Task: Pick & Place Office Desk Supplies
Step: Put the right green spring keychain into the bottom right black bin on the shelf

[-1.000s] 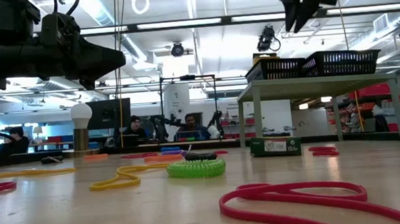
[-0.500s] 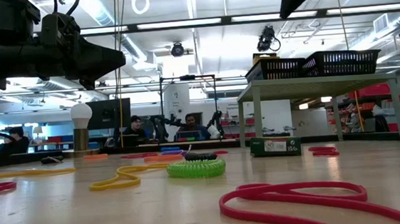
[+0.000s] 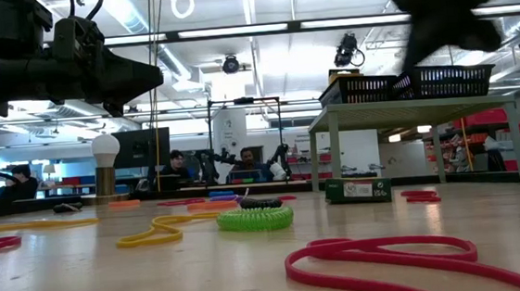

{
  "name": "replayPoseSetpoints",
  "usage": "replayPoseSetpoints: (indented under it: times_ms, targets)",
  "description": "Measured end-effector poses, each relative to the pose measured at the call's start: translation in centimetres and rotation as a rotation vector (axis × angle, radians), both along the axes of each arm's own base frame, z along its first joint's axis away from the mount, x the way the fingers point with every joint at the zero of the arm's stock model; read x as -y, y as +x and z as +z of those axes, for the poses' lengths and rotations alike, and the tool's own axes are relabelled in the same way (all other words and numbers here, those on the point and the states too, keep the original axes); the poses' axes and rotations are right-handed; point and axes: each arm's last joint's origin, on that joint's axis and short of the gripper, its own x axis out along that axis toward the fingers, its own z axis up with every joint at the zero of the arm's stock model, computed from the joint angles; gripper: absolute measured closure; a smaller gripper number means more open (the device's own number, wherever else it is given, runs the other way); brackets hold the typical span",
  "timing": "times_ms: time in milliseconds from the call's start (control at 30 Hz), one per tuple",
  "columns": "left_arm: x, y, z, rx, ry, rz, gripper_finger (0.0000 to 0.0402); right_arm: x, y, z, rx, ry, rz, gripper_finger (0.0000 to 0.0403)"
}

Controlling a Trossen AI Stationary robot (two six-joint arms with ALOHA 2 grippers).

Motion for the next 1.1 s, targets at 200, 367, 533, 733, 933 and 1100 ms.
replayPoseSetpoints:
  times_ms: [200, 367, 533, 733, 933, 1100]
  targets:
    - [0.0, 0.0, 0.0, 0.0, 0.0, 0.0, 0.0277, -3.5, -2.2, -2.0, -0.263, 0.251, -0.083, 0.0397]
    - [0.0, 0.0, 0.0, 0.001, 0.0, -0.001, 0.0277, -6.1, -2.9, -4.3, -0.421, 0.323, -0.138, 0.0393]
    - [0.0, 0.0, 0.0, 0.0, 0.0, 0.0, 0.0277, -7.6, -3.5, -5.9, -0.518, 0.336, -0.215, 0.0367]
    - [0.0, 0.0, 0.0, 0.0, 0.0, 0.0, 0.0277, -8.0, -4.2, -6.6, -0.665, 0.355, -0.238, 0.0303]
    - [0.0, 0.0, 0.0, 0.0, 0.0, 0.0, 0.0277, -7.6, -4.9, -6.6, -0.727, 0.299, -0.265, 0.0253]
    - [0.0, 0.0, 0.0, 0.0, 0.0, 0.0, 0.0277, -7.6, -5.8, -7.9, -0.729, 0.3, -0.294, 0.0257]
